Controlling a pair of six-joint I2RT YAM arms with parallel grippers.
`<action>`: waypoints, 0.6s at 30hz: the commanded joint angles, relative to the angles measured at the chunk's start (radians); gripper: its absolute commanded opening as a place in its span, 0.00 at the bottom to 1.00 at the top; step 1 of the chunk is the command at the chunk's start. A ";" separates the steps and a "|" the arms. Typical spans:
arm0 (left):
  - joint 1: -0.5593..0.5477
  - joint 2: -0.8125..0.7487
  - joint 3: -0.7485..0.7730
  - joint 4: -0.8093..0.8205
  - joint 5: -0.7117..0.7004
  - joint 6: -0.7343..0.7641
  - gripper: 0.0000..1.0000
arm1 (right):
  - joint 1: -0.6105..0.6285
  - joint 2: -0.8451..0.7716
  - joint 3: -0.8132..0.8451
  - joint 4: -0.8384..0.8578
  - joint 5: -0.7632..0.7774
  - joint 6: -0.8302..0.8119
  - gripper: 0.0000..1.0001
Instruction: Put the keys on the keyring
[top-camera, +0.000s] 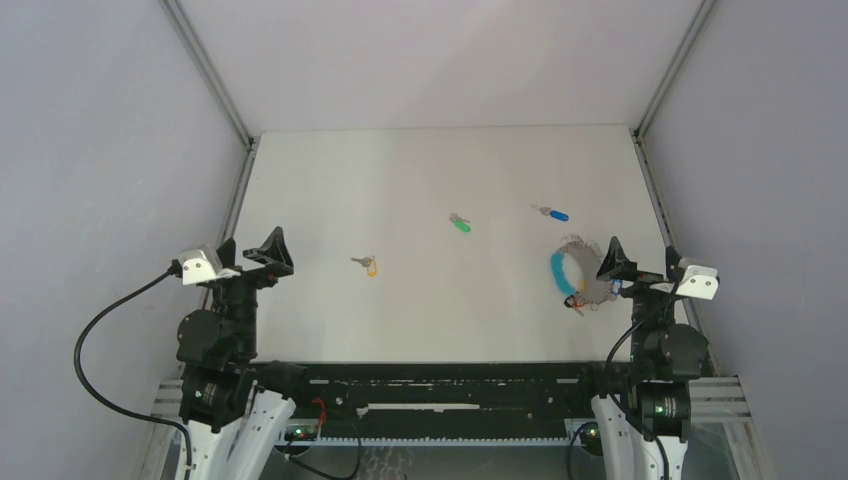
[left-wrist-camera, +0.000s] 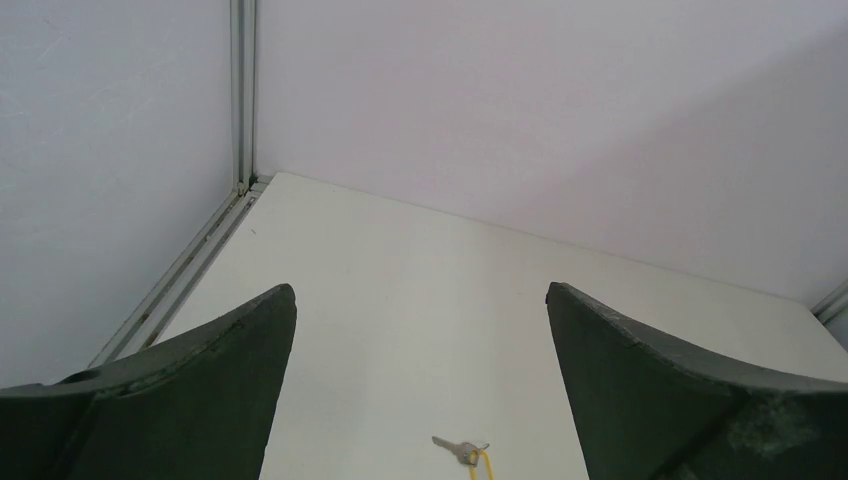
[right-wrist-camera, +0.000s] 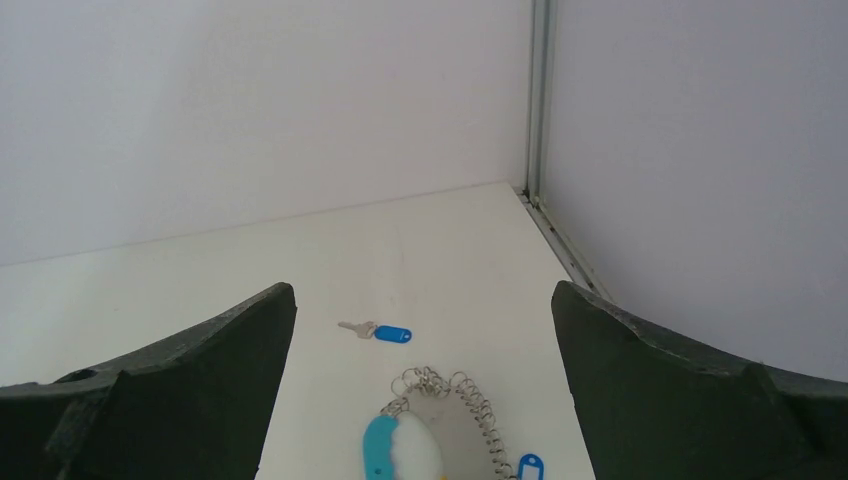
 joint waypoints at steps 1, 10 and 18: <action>0.004 -0.004 -0.009 0.038 0.018 0.007 1.00 | -0.007 -0.001 -0.002 0.040 -0.013 0.013 1.00; 0.002 -0.022 -0.018 0.037 0.015 -0.013 1.00 | -0.008 0.106 0.032 -0.010 -0.106 0.128 1.00; -0.001 -0.019 -0.004 0.000 0.072 -0.032 1.00 | -0.007 0.371 0.096 -0.139 -0.299 0.211 1.00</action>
